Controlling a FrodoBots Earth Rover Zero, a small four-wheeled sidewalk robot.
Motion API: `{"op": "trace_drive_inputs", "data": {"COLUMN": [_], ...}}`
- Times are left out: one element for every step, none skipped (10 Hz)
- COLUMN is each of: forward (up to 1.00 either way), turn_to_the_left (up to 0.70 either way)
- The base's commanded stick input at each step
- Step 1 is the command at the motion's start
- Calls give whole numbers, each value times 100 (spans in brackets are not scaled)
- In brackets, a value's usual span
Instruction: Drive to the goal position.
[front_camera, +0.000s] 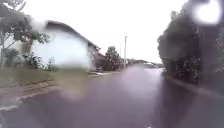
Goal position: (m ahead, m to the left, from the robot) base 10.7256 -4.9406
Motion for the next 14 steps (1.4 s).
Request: {"op": "trace_drive_inputs", "data": {"forward": [70, 70, 70, 70, 70, 70, 70, 70, 70, 70, 70, 70, 70, 70], "turn_to_the_left": [0, 0, 0, 0, -15, -35, -35, -35, -35, -35, -35, -35, -35, -11]}}
